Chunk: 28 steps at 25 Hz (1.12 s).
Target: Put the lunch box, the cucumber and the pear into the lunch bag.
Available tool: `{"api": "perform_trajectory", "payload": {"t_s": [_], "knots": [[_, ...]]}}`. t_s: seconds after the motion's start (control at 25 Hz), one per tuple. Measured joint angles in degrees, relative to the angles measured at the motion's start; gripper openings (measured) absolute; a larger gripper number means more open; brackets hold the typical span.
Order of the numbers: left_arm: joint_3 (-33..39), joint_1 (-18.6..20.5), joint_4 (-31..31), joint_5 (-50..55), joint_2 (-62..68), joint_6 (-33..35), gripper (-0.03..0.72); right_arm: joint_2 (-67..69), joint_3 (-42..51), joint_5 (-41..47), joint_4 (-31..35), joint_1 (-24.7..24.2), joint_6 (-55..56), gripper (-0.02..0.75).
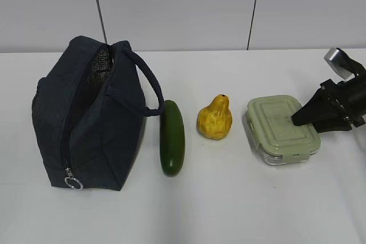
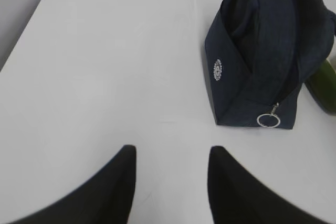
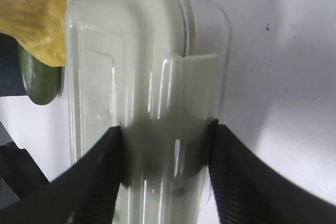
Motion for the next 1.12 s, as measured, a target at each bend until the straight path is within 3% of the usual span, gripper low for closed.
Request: {"api": "perform_trajectory", "payload": {"t_s": [0.2,0.4,0.6,1.12], "knots": [[-0.06,0.00,-5.03,-1.32,3.39,0.00,0.276,0.00,0.00,0.00,0.10,0.00,0.00,0.386],[-0.71,0.00,-18.11,-15.39,15.09,6.03,0.276,0.00,0.00,0.00,0.10,0.00,0.00,0.383],[-3.07,-0.82,-24.28,-22.51,31.90,9.10,0.276,0.00,0.00,0.00,0.10,0.00,0.00,0.383],[-20.73,-8.42,-25.09,-26.27,68.13,14.53,0.276,0.00,0.00,0.00,0.22,0.00,0.00,0.382]]}}
